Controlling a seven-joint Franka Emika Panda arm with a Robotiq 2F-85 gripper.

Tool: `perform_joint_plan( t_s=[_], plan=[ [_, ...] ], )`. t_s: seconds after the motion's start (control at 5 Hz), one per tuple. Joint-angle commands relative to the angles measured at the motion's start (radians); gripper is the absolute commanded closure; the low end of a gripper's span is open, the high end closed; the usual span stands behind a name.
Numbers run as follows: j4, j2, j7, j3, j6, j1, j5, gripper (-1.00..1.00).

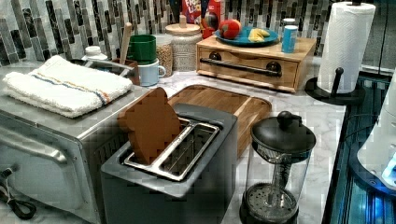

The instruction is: Open the drawer.

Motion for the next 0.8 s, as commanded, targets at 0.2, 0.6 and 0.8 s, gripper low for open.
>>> perform_joint_plan(
  t_s=[0.2, 0.6, 0.8],
  plan=[
    [-0.104, 0.013, -0.323, -0.083, 0.051, -0.062, -0.009, -1.0],
    [-0.113, 0.046, -0.433, -0.105, 0.107, -0.079, -0.009, -1.0],
    [-0.143, 0.053, -0.423, -0.083, 0.154, -0.097, -0.012, -1.0]
  ],
)
